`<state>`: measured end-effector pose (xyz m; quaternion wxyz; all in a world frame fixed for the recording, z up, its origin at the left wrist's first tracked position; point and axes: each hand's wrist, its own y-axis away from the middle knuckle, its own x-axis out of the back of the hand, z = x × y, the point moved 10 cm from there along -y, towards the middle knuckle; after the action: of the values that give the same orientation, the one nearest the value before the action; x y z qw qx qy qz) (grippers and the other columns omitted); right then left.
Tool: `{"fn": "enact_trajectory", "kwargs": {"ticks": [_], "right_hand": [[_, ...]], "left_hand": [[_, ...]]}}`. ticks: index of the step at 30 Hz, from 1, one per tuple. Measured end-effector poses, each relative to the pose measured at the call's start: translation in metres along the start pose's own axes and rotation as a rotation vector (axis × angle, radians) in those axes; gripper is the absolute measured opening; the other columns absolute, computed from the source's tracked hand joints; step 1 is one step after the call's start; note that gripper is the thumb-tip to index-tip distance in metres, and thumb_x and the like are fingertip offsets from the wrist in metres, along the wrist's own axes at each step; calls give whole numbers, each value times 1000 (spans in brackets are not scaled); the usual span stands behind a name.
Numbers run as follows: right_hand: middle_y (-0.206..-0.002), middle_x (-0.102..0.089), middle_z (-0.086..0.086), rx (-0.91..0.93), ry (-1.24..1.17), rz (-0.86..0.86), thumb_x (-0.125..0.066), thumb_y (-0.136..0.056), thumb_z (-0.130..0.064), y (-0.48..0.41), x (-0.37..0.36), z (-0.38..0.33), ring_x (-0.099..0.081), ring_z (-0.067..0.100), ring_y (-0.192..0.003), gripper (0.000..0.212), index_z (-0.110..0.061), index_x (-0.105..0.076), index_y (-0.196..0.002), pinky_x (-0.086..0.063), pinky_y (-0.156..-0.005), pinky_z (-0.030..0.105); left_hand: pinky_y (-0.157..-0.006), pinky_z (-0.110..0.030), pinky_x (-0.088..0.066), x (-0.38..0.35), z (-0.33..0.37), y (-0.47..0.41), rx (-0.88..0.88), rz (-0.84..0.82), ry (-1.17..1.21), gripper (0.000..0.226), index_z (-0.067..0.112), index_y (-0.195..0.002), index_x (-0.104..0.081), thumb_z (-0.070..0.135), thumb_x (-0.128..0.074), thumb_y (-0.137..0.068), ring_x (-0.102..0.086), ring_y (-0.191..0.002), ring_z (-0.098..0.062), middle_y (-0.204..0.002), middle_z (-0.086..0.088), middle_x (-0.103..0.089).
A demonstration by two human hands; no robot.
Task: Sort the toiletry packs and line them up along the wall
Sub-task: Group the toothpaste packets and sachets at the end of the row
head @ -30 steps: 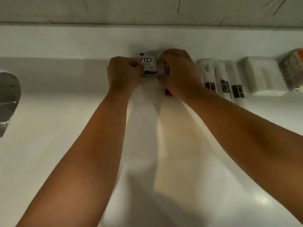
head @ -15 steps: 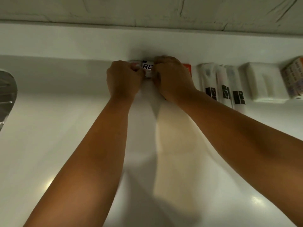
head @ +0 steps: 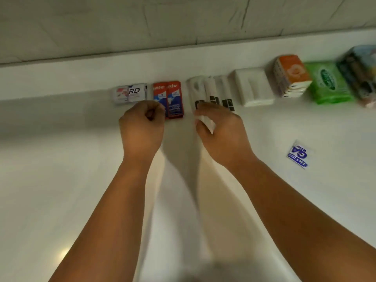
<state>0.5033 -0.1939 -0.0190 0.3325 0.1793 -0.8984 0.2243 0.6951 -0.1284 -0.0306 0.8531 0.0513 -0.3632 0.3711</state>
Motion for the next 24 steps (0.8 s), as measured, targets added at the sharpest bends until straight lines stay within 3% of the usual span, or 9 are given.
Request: {"fn": "enact_trajectory", "kwargs": {"ticks": [2,5,8,12,15,19,24], "right_hand": [[-120,-69,2,-36,-9,20,-66,-88,-10,22,24,18,-62,15,-115,23,-13,-73,-109,-35,-100,7],[-119,-69,0,-90,-2,69,-66,-87,-9,49,62,47,-63,15,-112,23,-14,-73,-108,-42,-100,15],[-123,-67,-4,-215,26,97,-65,-89,-13,73,98,85,-61,13,-113,23,-17,-71,-111,-40,-99,15],[-125,-66,-6,-388,77,87,-62,-90,-11,104,138,134,-60,14,-114,28,-19,-68,-117,-36,-92,12],[-126,-65,-1,-468,134,59,-62,-90,-13,121,156,166,-57,20,-117,32,-16,-65,-121,-40,-95,21],[-126,-64,6,-450,208,26,-59,-87,-8,129,162,189,-53,29,-118,36,-10,-63,-123,-46,-97,34],[-120,-67,3,-359,248,-4,-66,-83,-10,122,160,199,-50,29,-110,32,-11,-68,-116,-47,-93,35]], "left_hand": [[-67,4,-37,-18,25,28,-52,-51,55,14,16,-98,-75,25,-65,-93,-60,-71,0,-84,11,-69],[-71,2,-41,-52,61,71,-113,-183,88,10,20,-99,-74,22,-67,-93,-61,-72,5,-85,15,-67],[-72,0,-44,-85,92,111,-141,-284,120,9,23,-100,-74,22,-69,-92,-63,-76,6,-88,18,-68],[-77,-15,-53,-131,121,154,-176,-380,117,15,20,-104,-74,21,-70,-90,-63,-78,-2,-96,11,-71],[-84,-23,-53,-167,136,176,-191,-442,32,29,18,-116,-71,26,-73,-87,-60,-84,-6,-108,5,-69],[-94,-31,-50,-199,148,188,-157,-463,-90,47,16,-127,-65,36,-74,-85,-60,-108,-20,-120,-3,-62],[-84,-41,-53,-213,161,190,-160,-407,-204,52,14,-115,-69,52,-75,-79,-59,-98,-27,-108,-8,-60]]}}
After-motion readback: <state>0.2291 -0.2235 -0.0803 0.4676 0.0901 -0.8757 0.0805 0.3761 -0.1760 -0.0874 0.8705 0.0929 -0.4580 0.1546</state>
